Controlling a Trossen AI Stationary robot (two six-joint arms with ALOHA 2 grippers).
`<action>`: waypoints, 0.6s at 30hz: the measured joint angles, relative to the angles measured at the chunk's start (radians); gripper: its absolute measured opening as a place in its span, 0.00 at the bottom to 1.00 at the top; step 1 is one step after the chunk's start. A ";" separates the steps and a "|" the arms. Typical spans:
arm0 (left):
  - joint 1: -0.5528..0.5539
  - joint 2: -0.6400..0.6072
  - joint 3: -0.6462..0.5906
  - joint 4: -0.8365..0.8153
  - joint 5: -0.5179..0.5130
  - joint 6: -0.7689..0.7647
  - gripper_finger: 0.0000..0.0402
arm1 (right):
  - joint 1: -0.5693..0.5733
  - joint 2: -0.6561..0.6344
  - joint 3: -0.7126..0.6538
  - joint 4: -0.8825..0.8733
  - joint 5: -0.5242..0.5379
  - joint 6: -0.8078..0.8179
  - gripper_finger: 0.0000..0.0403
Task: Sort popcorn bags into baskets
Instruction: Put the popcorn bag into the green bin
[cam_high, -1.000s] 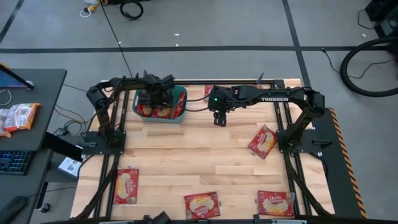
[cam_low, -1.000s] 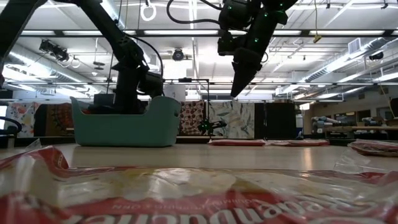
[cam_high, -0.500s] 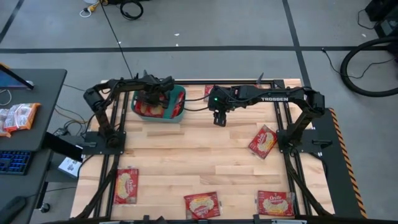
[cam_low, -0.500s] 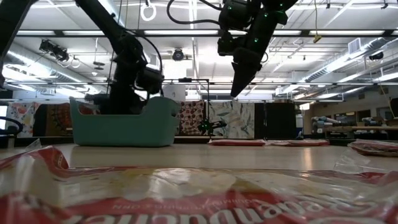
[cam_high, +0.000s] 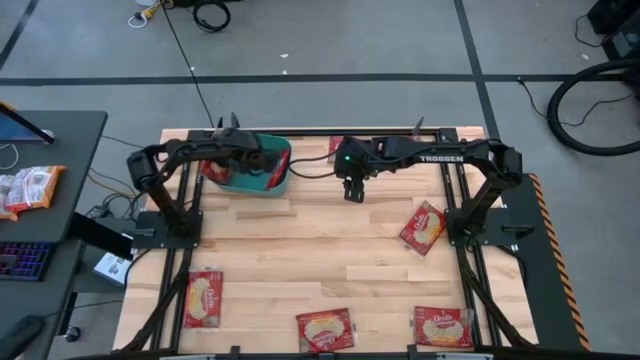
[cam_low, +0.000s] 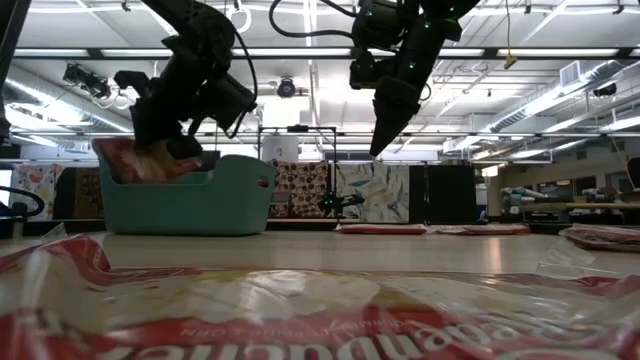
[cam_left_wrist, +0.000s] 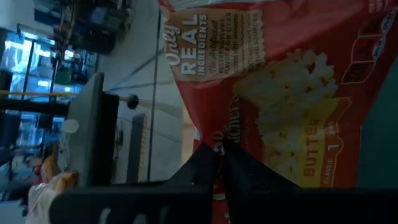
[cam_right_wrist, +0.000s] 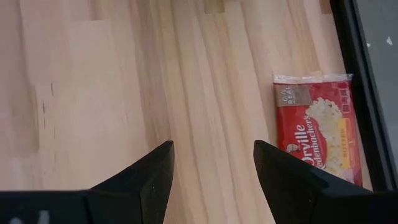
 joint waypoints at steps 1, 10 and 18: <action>-0.014 0.001 -0.011 0.005 0.000 -0.014 0.05 | -0.002 0.000 0.000 0.002 0.000 -0.001 0.56; -0.096 0.023 -0.146 0.013 0.009 -0.282 0.05 | -0.030 0.000 0.000 0.038 -0.119 -0.002 0.56; -0.100 0.060 -0.232 0.151 0.040 -0.134 0.07 | 0.019 0.000 0.000 0.103 -0.202 -0.010 0.56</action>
